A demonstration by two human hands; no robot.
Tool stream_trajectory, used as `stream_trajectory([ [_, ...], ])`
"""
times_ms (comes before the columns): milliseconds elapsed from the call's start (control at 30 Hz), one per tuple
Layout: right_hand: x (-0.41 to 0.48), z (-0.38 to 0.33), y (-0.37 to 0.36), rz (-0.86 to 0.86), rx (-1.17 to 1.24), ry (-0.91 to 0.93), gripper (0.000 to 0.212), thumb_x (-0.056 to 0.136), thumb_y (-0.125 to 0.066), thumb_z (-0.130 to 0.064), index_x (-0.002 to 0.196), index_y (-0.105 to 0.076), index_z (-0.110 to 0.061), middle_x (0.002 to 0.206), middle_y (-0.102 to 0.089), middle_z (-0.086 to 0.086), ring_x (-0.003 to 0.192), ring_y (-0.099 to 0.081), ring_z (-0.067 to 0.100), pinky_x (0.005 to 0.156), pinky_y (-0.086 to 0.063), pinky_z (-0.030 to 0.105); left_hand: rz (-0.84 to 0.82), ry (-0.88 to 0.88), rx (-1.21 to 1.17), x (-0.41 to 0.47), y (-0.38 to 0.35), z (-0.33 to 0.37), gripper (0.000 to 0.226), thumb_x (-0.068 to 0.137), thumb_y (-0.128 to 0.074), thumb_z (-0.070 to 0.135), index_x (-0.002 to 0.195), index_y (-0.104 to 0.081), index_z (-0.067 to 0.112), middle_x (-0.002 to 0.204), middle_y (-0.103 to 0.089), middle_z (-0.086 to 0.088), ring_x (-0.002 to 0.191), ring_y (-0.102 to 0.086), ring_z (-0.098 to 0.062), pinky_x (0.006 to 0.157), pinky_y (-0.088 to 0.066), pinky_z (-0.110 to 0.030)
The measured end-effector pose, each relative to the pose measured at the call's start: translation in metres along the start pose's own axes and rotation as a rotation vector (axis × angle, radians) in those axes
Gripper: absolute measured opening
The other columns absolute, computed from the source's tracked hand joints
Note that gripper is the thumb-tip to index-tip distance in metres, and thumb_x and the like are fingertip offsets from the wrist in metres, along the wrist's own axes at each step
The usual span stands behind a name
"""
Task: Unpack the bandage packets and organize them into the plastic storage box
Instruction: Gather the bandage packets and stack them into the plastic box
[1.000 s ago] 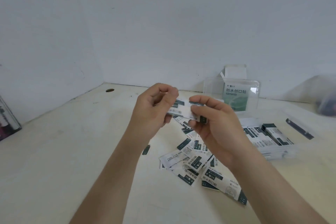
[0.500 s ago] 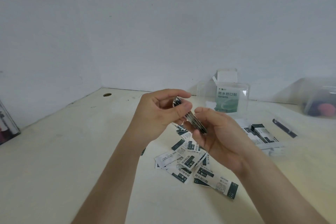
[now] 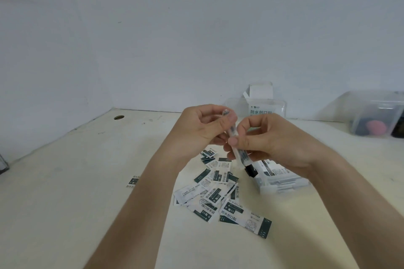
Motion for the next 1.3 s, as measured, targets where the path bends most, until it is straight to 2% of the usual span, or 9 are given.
stream_trajectory([
  [67, -0.001, 0.003, 0.009, 0.048, 0.112, 0.003, 0.025, 0.068, -0.08, -0.024, 0.074, -0.06, -0.011, 0.087, -0.074, 0.02, 0.081, -0.072, 0.031, 0.067, -0.052, 0.032, -0.057, -0.086, 0.118, -0.001, -0.004, -0.001, 0.066, 0.07, -0.084, 0.036, 0.129, -0.056, 0.027, 0.126, -0.059, 0.0, 0.099, -0.064, -0.008, 0.078, -0.056, -0.025],
  [133, -0.003, 0.008, 0.019, 0.085, 0.182, 0.0, 0.028, 0.061, -0.081, -0.025, 0.073, -0.061, -0.01, 0.086, -0.072, 0.023, 0.082, -0.07, 0.032, 0.075, -0.052, 0.039, -0.158, -0.136, 0.302, -0.006, -0.015, -0.003, 0.102, 0.055, -0.086, 0.046, 0.141, -0.032, 0.047, 0.146, -0.037, 0.016, 0.128, -0.041, 0.003, 0.099, -0.047, -0.025],
  [233, -0.005, 0.013, 0.022, 0.074, 0.207, -0.03, 0.028, 0.065, -0.08, -0.024, 0.079, -0.061, -0.009, 0.091, -0.071, 0.027, 0.078, -0.069, 0.031, 0.069, -0.053, 0.033, -0.225, -0.177, 0.525, -0.013, -0.036, -0.005, 0.125, 0.057, -0.091, 0.041, 0.145, -0.003, 0.057, 0.142, -0.011, 0.036, 0.138, -0.009, 0.01, 0.11, -0.024, -0.025],
  [500, -0.006, 0.024, 0.032, 0.044, 0.215, -0.078, 0.038, 0.063, -0.08, -0.031, 0.089, -0.059, -0.012, 0.09, -0.074, 0.02, 0.088, -0.05, 0.039, 0.062, -0.05, 0.03, -0.151, -0.297, 0.612, -0.002, -0.053, -0.007, 0.108, 0.068, -0.086, 0.029, 0.144, -0.014, 0.054, 0.143, -0.028, 0.02, 0.137, -0.024, 0.003, 0.109, -0.03, -0.022],
  [633, -0.009, 0.023, 0.042, 0.098, 0.189, -0.064, 0.029, 0.069, -0.078, -0.027, 0.084, -0.058, -0.014, 0.084, -0.074, 0.017, 0.077, -0.058, 0.031, 0.056, -0.049, 0.027, -0.18, -0.263, 0.57, 0.008, -0.054, -0.01, 0.115, 0.061, -0.09, 0.036, 0.143, -0.012, 0.057, 0.147, -0.029, 0.017, 0.139, -0.023, -0.001, 0.111, -0.027, -0.028],
  [700, -0.008, 0.025, 0.053, 0.17, 0.048, -0.085, 0.025, 0.075, -0.079, -0.023, 0.081, -0.057, -0.015, 0.088, -0.074, 0.019, 0.072, -0.064, 0.025, 0.062, -0.051, 0.028, -0.151, -0.223, 0.517, 0.011, -0.047, -0.016, 0.107, 0.065, -0.087, 0.036, 0.143, -0.017, 0.055, 0.145, -0.033, 0.016, 0.135, -0.03, -0.001, 0.109, -0.032, -0.03],
  [833, -0.002, 0.034, 0.066, 0.256, -0.306, -0.212, 0.026, 0.075, -0.082, -0.024, 0.081, -0.06, -0.012, 0.086, -0.073, 0.018, 0.06, -0.062, 0.019, 0.063, -0.057, 0.028, -0.064, -0.201, 0.687, 0.014, -0.033, -0.035, 0.046, 0.09, -0.06, 0.009, 0.124, -0.057, 0.04, 0.109, -0.051, 0.013, 0.097, -0.052, -0.003, 0.091, -0.049, -0.027],
  [1033, 0.014, 0.039, 0.056, 0.165, -0.735, -0.338, 0.035, 0.077, -0.074, -0.028, 0.092, -0.067, 0.003, 0.067, -0.067, 0.01, 0.053, -0.056, 0.02, 0.059, -0.052, 0.028, -0.109, -0.119, 0.703, 0.014, -0.045, -0.064, 0.047, 0.085, -0.052, 0.004, 0.116, -0.059, 0.039, 0.096, -0.052, 0.012, 0.085, -0.054, -0.004, 0.081, -0.05, -0.026],
  [1300, 0.027, 0.048, 0.042, 0.156, -1.027, -0.379, 0.029, 0.077, -0.066, -0.037, 0.082, -0.066, -0.009, 0.065, -0.066, 0.002, 0.056, -0.061, 0.019, 0.063, -0.054, 0.027, -0.085, -0.115, 0.627, 0.014, -0.049, -0.078, 0.051, 0.085, -0.051, 0.006, 0.126, -0.051, 0.038, 0.094, -0.052, 0.013, 0.081, -0.055, -0.008, 0.081, -0.053, -0.035],
])
Point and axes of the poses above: each hand's wrist, its own x-axis towards the middle knuckle, its own y-axis out of the back of the hand, z = x × y, the point moved 3 cm from there along x, towards the middle knuckle
